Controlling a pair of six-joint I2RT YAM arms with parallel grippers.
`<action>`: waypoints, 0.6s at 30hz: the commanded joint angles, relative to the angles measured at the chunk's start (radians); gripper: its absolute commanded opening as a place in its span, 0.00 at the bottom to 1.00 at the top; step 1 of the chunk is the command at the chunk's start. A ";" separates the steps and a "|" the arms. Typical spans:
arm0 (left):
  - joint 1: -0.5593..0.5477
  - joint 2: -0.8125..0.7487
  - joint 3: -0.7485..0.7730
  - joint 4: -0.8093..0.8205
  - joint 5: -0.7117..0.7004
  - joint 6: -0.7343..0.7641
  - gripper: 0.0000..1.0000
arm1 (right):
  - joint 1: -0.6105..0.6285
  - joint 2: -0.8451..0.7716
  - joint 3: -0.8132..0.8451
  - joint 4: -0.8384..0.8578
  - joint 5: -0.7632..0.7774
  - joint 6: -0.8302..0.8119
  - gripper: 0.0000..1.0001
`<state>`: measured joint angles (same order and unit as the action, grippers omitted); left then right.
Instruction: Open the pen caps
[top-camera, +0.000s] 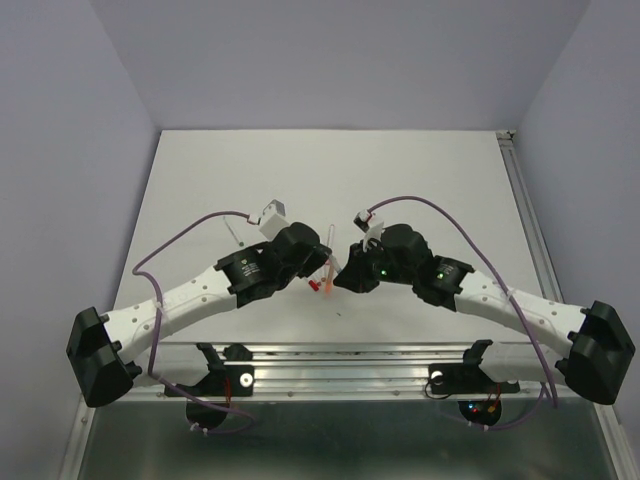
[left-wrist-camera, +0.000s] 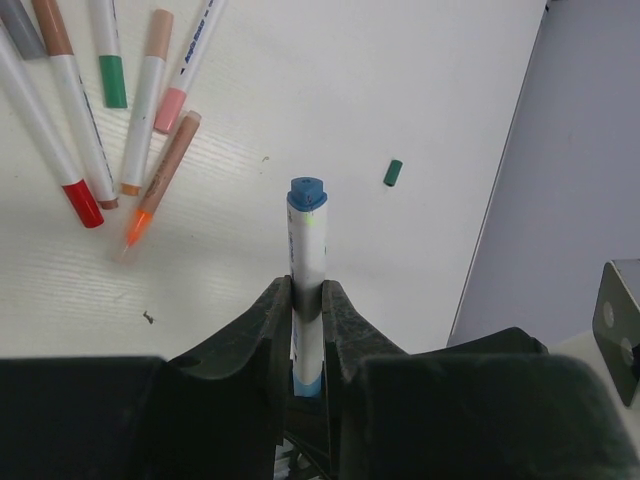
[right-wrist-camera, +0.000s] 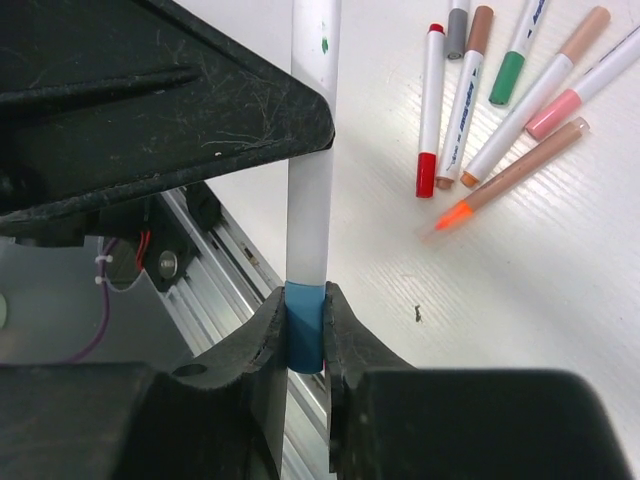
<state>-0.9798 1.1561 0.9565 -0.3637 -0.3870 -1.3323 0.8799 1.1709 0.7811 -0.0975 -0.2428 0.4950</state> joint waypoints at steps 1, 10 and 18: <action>-0.005 -0.016 0.037 0.008 -0.001 0.010 0.10 | 0.014 -0.019 0.066 0.054 -0.018 -0.006 0.01; -0.005 0.008 0.045 0.009 0.028 0.013 0.31 | 0.013 -0.030 0.069 0.090 -0.042 -0.016 0.01; -0.005 0.028 0.070 -0.023 0.014 0.021 0.33 | 0.014 -0.050 0.061 0.117 -0.026 0.007 0.01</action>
<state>-0.9802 1.1748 0.9710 -0.3721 -0.3660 -1.3170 0.8818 1.1641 0.7815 -0.0887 -0.2543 0.4946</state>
